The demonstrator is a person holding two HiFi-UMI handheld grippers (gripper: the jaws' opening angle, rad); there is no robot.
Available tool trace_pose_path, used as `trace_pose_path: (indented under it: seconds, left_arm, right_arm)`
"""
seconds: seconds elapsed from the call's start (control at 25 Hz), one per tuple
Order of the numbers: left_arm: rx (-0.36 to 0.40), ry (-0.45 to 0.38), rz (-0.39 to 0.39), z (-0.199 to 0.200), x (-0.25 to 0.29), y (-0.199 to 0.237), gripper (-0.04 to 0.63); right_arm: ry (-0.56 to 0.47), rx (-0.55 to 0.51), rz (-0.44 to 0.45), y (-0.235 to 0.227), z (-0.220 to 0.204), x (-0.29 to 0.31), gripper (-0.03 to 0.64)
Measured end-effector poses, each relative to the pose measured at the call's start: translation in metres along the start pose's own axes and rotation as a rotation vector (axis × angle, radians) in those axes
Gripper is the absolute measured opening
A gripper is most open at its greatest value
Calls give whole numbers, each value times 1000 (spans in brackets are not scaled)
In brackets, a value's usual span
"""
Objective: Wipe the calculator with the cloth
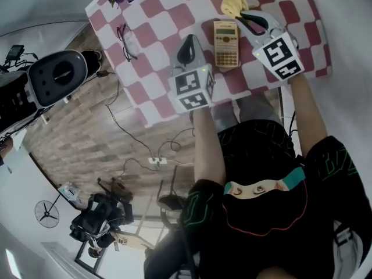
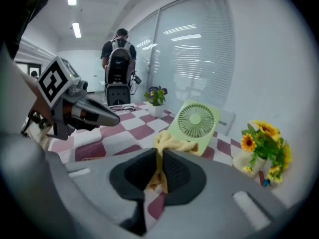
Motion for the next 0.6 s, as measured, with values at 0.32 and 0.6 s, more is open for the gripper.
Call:
trace_pose_path:
  seconds: [0.32,0.6]
  left_arm:
    - [23,-3,-95,-15,-22,4,11]
    - [60,0,-153,-17,-40,11,11]
  right_arm:
    - [80,-297,13,41,-5,17,38]
    - [142,-348,10,67,-10,21,38]
Point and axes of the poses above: the fingertips, and each gripper's own axes: x forward along the fingers, y to its left, z out of its top, the point moved 7 cm from there along -x, backward along the fingers, and after that the axes turned 15 degrees about -z, right-handed, at the moved point
